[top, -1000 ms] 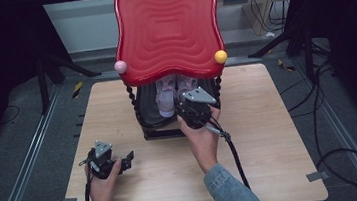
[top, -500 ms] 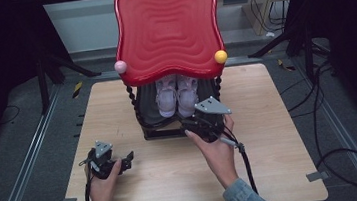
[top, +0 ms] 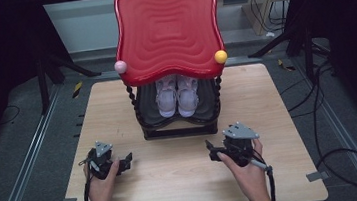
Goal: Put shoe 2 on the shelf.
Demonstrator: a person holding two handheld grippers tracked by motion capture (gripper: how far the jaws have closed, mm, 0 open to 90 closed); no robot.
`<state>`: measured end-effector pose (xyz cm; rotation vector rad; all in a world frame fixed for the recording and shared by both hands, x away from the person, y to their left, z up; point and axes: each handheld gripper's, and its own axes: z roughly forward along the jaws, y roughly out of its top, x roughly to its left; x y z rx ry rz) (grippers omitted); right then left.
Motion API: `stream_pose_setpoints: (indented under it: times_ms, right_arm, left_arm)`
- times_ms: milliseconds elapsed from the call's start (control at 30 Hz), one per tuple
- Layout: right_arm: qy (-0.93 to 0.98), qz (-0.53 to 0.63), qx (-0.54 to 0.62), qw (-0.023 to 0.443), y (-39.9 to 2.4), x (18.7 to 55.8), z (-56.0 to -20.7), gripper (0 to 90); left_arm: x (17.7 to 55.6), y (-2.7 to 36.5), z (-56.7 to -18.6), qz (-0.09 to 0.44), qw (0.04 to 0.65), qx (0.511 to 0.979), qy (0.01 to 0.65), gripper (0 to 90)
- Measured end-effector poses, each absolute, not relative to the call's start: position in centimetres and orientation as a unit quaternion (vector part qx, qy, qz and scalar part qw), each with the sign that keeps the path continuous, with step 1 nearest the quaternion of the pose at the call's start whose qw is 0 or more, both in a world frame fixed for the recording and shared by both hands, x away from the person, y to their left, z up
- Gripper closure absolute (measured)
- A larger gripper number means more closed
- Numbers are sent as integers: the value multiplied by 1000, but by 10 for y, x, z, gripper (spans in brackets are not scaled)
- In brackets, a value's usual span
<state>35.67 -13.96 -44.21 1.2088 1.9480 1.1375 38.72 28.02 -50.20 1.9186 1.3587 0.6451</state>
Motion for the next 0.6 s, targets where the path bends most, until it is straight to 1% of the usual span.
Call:
stream_pose_setpoints:
  times_ms: [133, 333, 600]
  right_arm:
    - [735, 397, 482, 263, -166, 371, -464, 80]
    - [725, 358, 530, 256, -197, 387, -490, 91]
    - [728, 325, 557, 232, -212, 395, -511, 88]
  left_arm:
    - [390, 281, -506, 243, 330, 741, 532, 30]
    - [393, 282, -509, 238, 317, 743, 540, 30]
    - [395, 281, -510, 236, 307, 749, 538, 7]
